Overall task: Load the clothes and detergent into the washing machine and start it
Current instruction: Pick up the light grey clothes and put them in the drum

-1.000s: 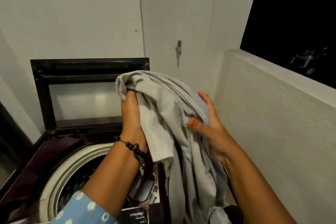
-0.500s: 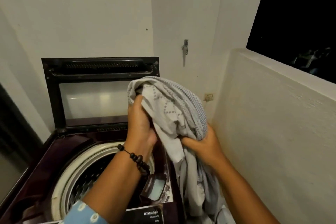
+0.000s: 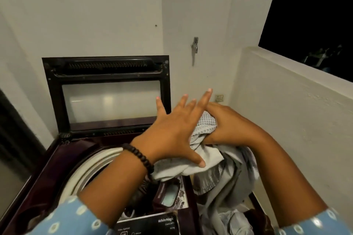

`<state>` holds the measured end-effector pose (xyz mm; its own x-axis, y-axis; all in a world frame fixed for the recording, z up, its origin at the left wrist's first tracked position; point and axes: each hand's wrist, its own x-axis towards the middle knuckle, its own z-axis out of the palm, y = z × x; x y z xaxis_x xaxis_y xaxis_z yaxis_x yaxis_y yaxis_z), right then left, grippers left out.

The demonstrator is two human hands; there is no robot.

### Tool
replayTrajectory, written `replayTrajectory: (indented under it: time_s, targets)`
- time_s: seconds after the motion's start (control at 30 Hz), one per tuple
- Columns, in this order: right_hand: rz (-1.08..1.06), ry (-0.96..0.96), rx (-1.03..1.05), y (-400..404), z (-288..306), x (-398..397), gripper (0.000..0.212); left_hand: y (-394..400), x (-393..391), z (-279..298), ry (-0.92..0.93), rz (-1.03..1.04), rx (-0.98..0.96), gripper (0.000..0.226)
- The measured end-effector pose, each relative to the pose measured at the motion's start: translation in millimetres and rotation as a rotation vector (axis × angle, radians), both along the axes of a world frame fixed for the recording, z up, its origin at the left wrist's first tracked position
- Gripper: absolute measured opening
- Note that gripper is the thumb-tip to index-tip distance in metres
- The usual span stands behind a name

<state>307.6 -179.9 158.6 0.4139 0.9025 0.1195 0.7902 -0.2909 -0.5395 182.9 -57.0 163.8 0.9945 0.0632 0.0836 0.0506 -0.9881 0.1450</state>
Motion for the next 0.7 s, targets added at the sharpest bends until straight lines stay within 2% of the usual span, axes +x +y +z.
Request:
replayTrajectory:
  time_s: [0.07, 0.17, 0.3, 0.43, 0.5, 0.57, 0.63, 0.7]
  targets:
    - [-0.001, 0.092, 0.061, -2.6, 6.2, -2.4, 0.072, 1.4, 8.0, -8.4, -0.082, 0.001, -0.089, 0.140]
    - [0.038, 0.217, 0.120, -8.7, 6.6, -0.9, 0.078, 14.1, 11.5, -14.1, -0.236, 0.004, -0.369, 0.128]
    - [0.073, 0.499, 0.278, -16.2, -17.2, 11.1, 0.109, 29.3, 9.9, -12.8, -0.382, -0.019, -0.807, 0.105]
    - [0.008, 0.647, 0.191, -24.5, -62.8, 15.1, 0.136, 48.9, 12.4, -12.6, -0.660, -0.013, -1.187, 0.082]
    - [0.009, 0.669, 0.166, -21.3, -84.2, 11.5, 0.134, 58.5, 15.1, -8.7, -0.867, 0.033, -1.399, 0.069]
    - [0.018, 0.650, 0.220, -13.0, -92.4, 6.0, 0.117, 65.6, 19.7, -5.7, -1.026, 0.057, -1.624, 0.061]
    - [0.020, 0.632, 0.296, -3.5, -86.3, 0.3, 0.100, 70.0, 25.6, -7.8, -1.127, 0.079, -1.792, 0.063]
    - [0.056, 0.622, 0.321, 5.1, -73.2, -6.0, 0.100, 72.9, 28.6, -13.5, -1.181, 0.108, -1.861, 0.067]
